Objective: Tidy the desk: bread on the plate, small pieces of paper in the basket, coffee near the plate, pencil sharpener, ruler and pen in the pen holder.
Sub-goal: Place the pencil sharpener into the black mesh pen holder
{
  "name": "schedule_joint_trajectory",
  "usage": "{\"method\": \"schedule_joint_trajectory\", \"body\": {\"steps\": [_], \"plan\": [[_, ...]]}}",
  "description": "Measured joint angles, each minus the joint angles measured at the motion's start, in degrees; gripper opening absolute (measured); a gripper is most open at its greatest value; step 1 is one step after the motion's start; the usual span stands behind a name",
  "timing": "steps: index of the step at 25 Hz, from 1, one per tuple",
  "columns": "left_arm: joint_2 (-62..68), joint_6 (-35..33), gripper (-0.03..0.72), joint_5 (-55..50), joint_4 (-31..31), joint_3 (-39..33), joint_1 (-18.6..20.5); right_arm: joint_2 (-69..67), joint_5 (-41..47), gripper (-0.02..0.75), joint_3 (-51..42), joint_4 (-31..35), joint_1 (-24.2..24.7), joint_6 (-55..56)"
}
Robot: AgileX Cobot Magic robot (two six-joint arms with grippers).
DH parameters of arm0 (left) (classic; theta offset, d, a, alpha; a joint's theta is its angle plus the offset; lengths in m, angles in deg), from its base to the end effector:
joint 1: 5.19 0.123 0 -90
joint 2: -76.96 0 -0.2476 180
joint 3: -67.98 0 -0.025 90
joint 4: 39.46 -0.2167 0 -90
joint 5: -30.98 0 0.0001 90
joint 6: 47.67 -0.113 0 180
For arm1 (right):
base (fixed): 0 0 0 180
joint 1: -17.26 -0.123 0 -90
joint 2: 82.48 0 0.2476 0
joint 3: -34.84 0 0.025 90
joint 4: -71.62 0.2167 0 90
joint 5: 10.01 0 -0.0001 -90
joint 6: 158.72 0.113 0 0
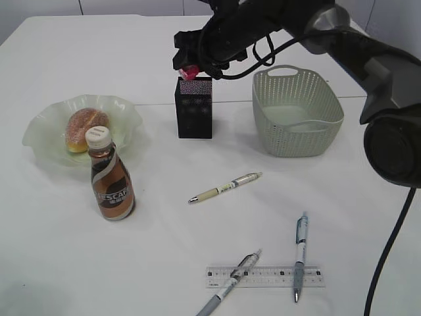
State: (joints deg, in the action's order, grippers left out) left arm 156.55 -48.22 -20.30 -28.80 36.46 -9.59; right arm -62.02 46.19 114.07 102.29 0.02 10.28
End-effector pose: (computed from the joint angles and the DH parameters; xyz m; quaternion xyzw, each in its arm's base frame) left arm 0.1992 -0.0317 0.2055 -0.0038 0.9850 -0.0856 0.1496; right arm 0.4794 0.1990 0.2016 -0.1650 0.8822 0.2777 0.3427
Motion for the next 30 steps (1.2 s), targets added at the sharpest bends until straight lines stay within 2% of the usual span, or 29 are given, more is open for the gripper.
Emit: {"method": "schedule_joint_trajectory", "body": {"steps": [10, 21, 24, 30], "plan": [[0.00, 0.00, 0.487, -0.13, 0.00, 0.00, 0.00, -1.69, -5.83, 0.386, 0.00, -1.36, 0.00, 0.00], [0.00, 0.00, 0.487, -0.13, 0.00, 0.00, 0.00, -1.69, -4.71, 0.459, 0.00, -3.29, 0.00, 0.00], [0.00, 0.00, 0.487, -0.13, 0.00, 0.00, 0.00, -1.69, -1.52, 0.466, 0.00, -5.15, 0.00, 1.76], [0.00, 0.00, 0.487, -0.13, 0.00, 0.00, 0.00, 2.23, 12.99, 0.470, 0.13, -16.78, 0.00, 16.72]]}}
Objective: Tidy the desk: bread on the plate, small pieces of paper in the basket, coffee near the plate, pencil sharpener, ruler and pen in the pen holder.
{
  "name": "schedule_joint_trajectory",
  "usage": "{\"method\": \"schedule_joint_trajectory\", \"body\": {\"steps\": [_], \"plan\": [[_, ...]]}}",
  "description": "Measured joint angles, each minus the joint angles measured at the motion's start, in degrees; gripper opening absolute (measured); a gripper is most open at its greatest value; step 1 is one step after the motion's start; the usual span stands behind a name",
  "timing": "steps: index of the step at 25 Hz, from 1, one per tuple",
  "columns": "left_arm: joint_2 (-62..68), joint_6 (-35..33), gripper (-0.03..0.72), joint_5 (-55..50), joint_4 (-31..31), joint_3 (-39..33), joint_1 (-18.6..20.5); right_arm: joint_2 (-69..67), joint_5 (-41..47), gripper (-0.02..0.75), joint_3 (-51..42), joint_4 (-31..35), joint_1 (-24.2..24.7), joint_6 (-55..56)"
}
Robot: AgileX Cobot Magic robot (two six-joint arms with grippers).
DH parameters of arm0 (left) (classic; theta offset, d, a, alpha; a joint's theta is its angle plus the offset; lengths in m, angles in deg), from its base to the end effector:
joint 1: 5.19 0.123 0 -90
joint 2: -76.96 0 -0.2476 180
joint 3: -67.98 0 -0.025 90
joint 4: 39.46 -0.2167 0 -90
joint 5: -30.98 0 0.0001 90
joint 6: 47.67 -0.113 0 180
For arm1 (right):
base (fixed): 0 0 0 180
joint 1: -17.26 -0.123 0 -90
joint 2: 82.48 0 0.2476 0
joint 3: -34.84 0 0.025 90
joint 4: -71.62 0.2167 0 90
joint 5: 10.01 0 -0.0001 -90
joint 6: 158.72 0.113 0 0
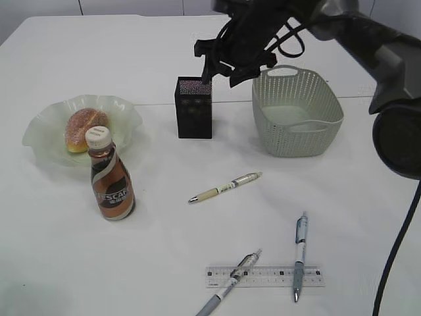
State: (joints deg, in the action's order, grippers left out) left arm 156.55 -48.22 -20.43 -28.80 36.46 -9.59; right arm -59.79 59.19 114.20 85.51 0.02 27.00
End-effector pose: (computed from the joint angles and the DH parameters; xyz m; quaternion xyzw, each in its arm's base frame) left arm 0.1990 -0.0317 0.2054 -0.0037 0.9852 -0.0856 0.1485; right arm 0.4659 0.1711 0.1962 -0.0864 0.9483 0.1740 0.2511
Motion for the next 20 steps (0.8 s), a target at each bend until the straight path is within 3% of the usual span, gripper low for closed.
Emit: {"method": "schedule_joint_trajectory", "body": {"steps": [12, 15, 20], "plan": [[0.00, 0.00, 0.487, -1.16, 0.00, 0.00, 0.00, 10.13, 2.76, 0.470, 1.05, -10.59, -3.59, 3.76], [0.00, 0.00, 0.487, -1.16, 0.00, 0.00, 0.00, 13.79, 2.76, 0.470, -4.08, -15.34, -5.41, 3.76], [0.00, 0.00, 0.487, -1.16, 0.00, 0.00, 0.00, 22.52, 2.76, 0.470, -21.75, -22.23, -9.31, 3.76]]}}
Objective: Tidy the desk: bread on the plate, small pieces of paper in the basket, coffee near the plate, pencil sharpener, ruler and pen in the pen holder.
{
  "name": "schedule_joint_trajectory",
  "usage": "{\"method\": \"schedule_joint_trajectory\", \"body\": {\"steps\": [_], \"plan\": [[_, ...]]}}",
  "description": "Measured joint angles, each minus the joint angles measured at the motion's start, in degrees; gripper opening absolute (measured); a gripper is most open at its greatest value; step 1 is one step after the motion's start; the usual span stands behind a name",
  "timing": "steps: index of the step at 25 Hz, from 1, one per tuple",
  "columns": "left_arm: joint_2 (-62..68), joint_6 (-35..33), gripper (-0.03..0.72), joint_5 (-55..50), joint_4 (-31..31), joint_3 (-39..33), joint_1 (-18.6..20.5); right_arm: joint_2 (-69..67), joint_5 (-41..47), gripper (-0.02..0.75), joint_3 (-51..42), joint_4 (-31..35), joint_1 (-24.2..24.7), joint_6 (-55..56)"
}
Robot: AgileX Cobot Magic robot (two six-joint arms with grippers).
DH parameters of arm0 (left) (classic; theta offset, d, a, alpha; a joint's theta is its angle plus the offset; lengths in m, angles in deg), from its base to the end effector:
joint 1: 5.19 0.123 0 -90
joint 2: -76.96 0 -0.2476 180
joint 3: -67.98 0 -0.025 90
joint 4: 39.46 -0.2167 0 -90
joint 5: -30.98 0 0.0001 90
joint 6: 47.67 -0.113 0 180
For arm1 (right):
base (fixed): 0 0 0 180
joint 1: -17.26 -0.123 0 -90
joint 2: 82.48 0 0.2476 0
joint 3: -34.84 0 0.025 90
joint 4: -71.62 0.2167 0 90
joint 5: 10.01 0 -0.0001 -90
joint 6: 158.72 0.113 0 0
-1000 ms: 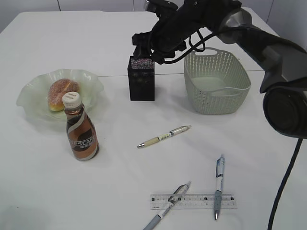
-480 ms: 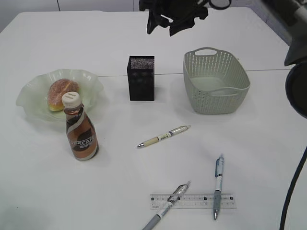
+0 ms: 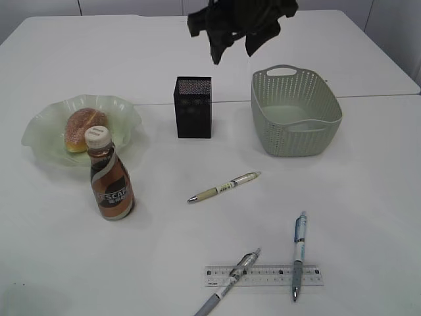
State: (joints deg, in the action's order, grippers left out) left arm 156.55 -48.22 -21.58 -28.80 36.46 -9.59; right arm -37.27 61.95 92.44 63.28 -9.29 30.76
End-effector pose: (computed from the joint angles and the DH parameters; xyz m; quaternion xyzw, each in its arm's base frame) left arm 0.1968 -0.0318 0.2048 -0.0028 0.9866 -0.0857 0.1386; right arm 0.3986 0.1817 0.2752 -0.1460 0.9503 0.0130 0.2747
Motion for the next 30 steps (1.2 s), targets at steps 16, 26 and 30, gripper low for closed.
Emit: {"method": "schedule_joint_trajectory", "body": {"steps": [16, 26, 30], "plan": [[0.00, 0.00, 0.487, 0.21, 0.00, 0.00, 0.00, 21.65, -0.80, 0.470, -41.22, 3.00, -1.20, -4.56], [0.00, 0.00, 0.487, 1.30, 0.27, 0.00, 0.00, 29.04, -1.54, 0.470, -64.19, 11.09, -1.20, -27.26], [0.00, 0.00, 0.487, 1.40, 0.67, 0.00, 0.00, 29.11, -2.51, 0.470, -69.42, 11.25, -3.27, -33.15]]}}
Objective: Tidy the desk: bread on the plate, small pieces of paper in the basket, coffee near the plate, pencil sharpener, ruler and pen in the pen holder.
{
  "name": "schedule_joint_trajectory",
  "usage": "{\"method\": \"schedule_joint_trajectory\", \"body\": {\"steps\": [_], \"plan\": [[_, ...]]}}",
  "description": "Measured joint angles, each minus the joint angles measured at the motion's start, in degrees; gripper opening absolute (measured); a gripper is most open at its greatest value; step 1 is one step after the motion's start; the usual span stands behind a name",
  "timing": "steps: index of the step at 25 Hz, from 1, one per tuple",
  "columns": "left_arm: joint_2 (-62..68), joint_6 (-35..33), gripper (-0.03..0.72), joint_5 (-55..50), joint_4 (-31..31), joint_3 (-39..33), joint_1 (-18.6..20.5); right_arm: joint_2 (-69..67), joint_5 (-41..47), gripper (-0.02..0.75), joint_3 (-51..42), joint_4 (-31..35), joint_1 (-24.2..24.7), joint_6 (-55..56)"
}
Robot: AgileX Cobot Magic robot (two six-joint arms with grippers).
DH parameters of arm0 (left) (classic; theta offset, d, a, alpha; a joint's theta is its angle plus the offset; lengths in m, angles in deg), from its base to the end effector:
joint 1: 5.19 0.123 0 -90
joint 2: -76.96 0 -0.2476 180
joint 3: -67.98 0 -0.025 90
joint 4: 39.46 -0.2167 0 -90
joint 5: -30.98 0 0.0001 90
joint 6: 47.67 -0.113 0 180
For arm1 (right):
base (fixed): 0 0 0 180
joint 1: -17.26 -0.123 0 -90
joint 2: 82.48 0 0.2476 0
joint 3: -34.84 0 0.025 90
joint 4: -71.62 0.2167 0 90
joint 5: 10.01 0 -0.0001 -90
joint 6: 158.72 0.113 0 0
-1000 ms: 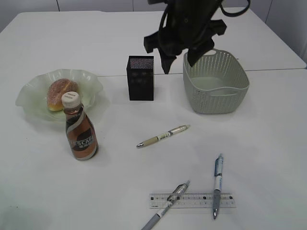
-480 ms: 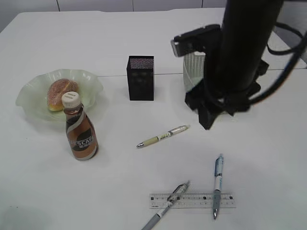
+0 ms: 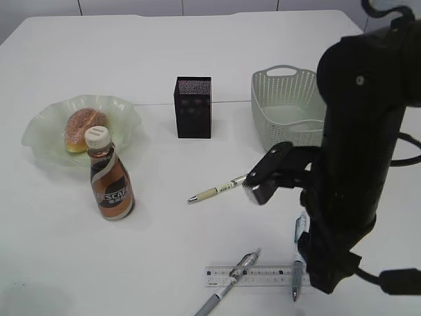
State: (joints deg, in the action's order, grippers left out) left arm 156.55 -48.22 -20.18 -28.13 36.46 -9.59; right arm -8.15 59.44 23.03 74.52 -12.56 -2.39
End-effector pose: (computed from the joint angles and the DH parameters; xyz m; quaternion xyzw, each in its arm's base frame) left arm 0.1994 -0.0327 0.2057 -0.0068 0.9844 -0.0906 0.1504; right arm 0.2203 0.1324 0.1715 0.4399 -0.8957 -0.0198 0.0616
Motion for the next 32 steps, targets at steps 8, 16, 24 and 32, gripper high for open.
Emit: {"method": "schedule_joint_trajectory", "body": {"steps": [8, 16, 24, 32], "plan": [[0.00, 0.00, 0.486, 0.76, 0.36, 0.00, 0.00, 0.00, -12.55, 0.470, -1.77, 0.50, -6.39, -10.19], [0.00, 0.00, 0.486, 1.61, 0.84, 0.00, 0.00, -3.41, -14.84, 0.470, -1.77, 2.61, -6.50, -21.99], [0.00, 0.00, 0.486, 1.75, 0.84, 0.00, 0.00, -7.00, -18.60, 0.470, -1.77, 2.83, -6.50, -22.91], [0.00, 0.00, 0.478, 1.79, 0.84, 0.00, 0.00, -8.93, -19.66, 0.470, -1.77, 0.96, -6.50, -22.91]]}}
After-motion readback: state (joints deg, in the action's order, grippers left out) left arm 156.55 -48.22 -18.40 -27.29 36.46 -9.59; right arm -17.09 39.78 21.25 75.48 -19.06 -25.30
